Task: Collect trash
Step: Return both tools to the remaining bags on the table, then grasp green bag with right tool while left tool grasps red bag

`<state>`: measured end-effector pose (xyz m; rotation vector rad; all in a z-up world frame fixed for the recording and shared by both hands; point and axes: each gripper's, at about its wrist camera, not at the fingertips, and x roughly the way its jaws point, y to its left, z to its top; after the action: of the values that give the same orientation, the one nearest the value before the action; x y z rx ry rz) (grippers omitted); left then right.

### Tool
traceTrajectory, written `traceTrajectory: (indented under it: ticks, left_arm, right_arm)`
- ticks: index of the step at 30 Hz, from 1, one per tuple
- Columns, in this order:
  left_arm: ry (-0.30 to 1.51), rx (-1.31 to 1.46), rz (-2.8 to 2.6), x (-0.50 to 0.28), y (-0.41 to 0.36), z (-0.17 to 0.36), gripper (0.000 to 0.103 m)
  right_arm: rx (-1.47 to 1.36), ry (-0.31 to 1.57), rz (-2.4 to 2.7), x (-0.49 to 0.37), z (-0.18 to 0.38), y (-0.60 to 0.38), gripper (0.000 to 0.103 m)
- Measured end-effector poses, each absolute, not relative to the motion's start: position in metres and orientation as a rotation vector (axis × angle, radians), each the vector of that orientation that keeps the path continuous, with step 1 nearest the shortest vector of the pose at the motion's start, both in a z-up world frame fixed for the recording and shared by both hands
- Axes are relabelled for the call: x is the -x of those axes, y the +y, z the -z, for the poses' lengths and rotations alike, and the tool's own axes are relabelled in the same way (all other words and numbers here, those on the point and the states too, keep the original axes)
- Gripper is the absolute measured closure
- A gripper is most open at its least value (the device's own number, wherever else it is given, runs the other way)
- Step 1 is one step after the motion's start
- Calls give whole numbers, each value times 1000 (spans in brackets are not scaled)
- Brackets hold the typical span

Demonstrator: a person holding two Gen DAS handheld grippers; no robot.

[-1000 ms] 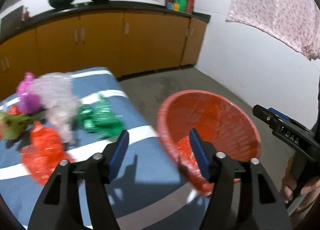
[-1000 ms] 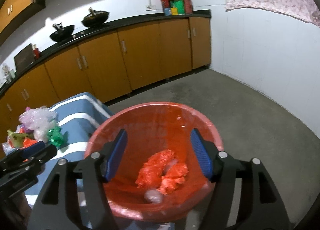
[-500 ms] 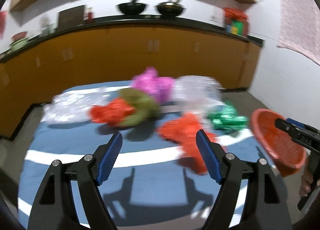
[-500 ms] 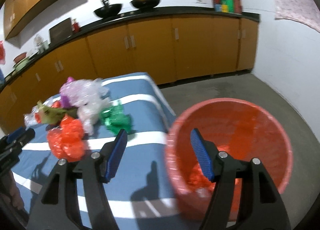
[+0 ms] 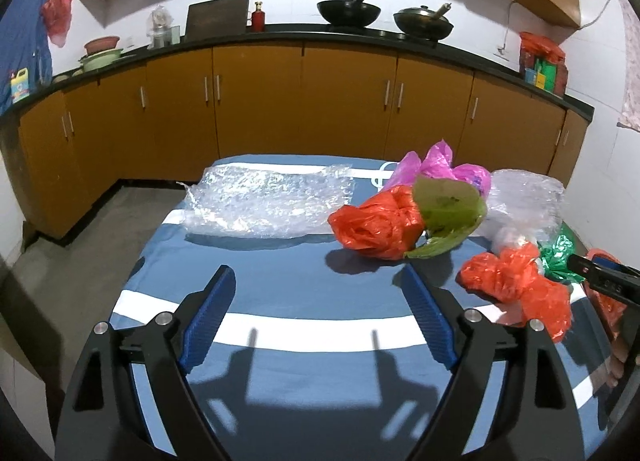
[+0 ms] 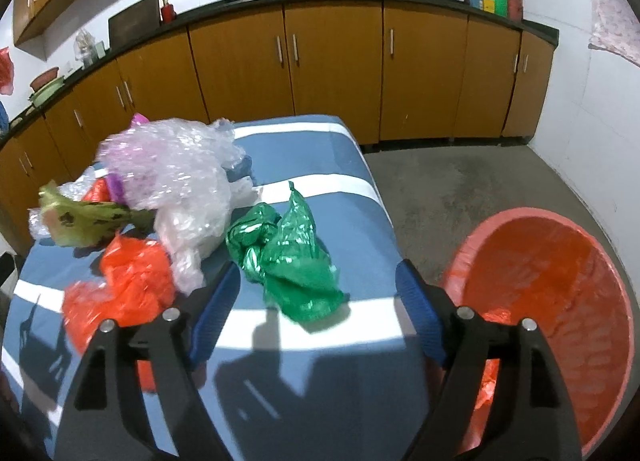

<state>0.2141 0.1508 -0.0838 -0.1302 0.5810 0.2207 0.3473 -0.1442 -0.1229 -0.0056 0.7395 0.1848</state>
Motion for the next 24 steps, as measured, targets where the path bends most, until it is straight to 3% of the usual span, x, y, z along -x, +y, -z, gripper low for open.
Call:
traceTrajectory:
  ticks: [8,16,21,22,24]
  left_arm:
    - [584,126,-196,-217,147,88,13]
    - [598,133,-160,-224,135,91,13]
    - [605,144,-117,-226,120,89,13]
    - [605,148,-105,-227,116,88,13]
    - [605,156,-72,-228,105,85,13]
  right_arm:
    - [38,796,-219,-378,138,-126,26]
    - [48,815,-258,-381,142,-118,66]
    - [46,793,-254,-364,140,-122,69]
    - [47,787,-252,-359,139,-125,78]
    - [45,780,-244,-351,137,-131,79]
